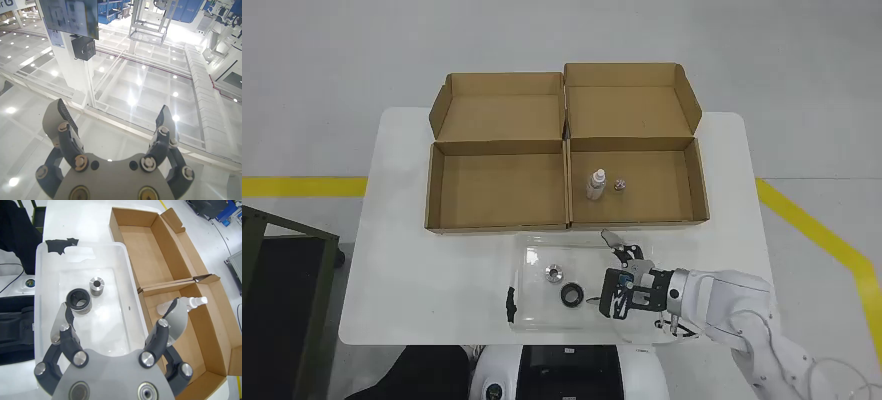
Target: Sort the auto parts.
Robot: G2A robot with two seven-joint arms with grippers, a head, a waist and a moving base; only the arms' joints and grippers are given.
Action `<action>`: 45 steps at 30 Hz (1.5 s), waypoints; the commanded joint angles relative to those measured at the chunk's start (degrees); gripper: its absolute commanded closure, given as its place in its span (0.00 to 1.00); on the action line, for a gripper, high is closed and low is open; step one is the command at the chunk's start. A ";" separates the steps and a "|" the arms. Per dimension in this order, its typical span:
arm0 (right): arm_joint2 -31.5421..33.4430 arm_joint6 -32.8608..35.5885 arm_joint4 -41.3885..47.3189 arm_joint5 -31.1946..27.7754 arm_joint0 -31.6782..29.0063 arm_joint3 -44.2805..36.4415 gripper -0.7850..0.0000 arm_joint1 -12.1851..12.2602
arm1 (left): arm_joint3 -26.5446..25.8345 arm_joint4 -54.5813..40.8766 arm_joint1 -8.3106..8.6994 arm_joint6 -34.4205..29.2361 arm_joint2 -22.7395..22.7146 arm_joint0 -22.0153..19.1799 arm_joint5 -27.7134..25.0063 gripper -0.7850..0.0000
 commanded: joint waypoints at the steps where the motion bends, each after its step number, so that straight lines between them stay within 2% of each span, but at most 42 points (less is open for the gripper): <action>1: -0.41 -0.22 -0.85 -0.56 -0.53 0.14 0.04 0.11 | 0.00 0.00 0.00 0.00 0.00 0.00 0.00 0.00; 6: -1.89 -0.84 -1.90 -1.26 -0.83 1.38 0.10 0.21 | 0.00 0.00 0.00 0.00 0.00 0.00 0.00 0.00; 15: -5.65 -0.75 -2.49 -1.27 1.77 5.62 0.15 -0.13 | 0.00 0.00 0.00 0.00 0.00 0.00 0.00 0.00; 32: -13.16 1.53 -1.07 -0.53 7.88 11.59 0.20 -1.44 | 0.00 0.00 0.00 0.00 0.00 0.00 0.00 0.00; 42: -16.40 2.18 -0.35 -0.01 10.22 14.94 0.36 -2.13 | 0.00 0.00 0.00 0.00 0.00 0.00 0.00 0.00; 45: -16.87 2.14 -0.14 0.09 10.67 15.45 0.44 -2.23 | 0.00 0.00 0.00 0.00 0.00 0.00 0.00 0.00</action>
